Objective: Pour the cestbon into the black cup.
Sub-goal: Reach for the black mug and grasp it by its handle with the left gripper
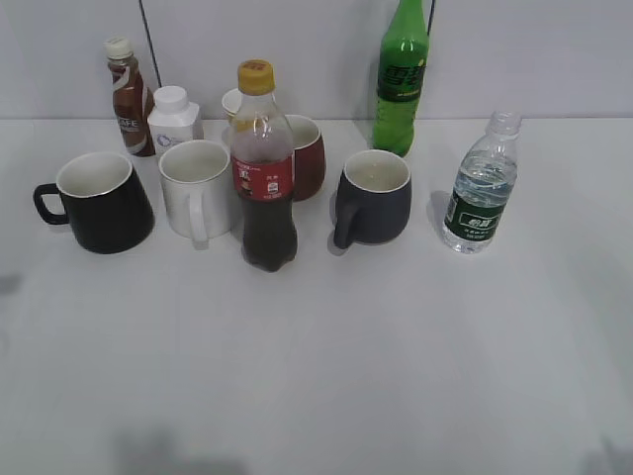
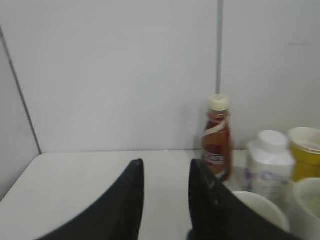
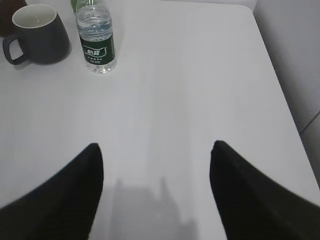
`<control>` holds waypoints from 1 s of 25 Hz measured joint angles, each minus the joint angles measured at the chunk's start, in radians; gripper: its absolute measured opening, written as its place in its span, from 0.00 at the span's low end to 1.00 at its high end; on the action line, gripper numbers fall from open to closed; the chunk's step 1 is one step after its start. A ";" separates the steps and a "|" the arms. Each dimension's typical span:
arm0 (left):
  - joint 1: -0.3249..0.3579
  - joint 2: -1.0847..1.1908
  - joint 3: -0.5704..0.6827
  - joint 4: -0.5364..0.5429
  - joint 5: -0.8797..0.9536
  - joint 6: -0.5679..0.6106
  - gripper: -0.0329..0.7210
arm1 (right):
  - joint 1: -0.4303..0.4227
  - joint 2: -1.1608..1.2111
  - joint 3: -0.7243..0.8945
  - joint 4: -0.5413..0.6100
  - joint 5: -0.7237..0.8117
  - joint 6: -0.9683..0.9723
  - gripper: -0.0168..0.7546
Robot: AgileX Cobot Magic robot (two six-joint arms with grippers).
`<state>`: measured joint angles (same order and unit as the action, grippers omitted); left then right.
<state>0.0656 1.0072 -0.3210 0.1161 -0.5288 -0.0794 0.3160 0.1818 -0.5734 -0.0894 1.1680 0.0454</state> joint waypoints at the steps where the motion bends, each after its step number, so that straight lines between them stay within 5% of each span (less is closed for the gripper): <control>1: 0.020 0.081 0.000 -0.005 -0.064 0.000 0.37 | 0.000 0.000 0.000 0.000 0.000 0.000 0.77; 12: 0.068 0.783 0.002 0.099 -0.622 0.000 0.42 | 0.000 0.000 0.000 0.000 0.000 0.000 0.77; 25: 0.068 1.021 -0.113 0.149 -0.681 0.046 0.51 | 0.000 0.000 0.000 0.000 0.000 0.000 0.77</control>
<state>0.1337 2.0285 -0.4340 0.2656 -1.2103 -0.0337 0.3160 0.1818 -0.5734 -0.0894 1.1680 0.0454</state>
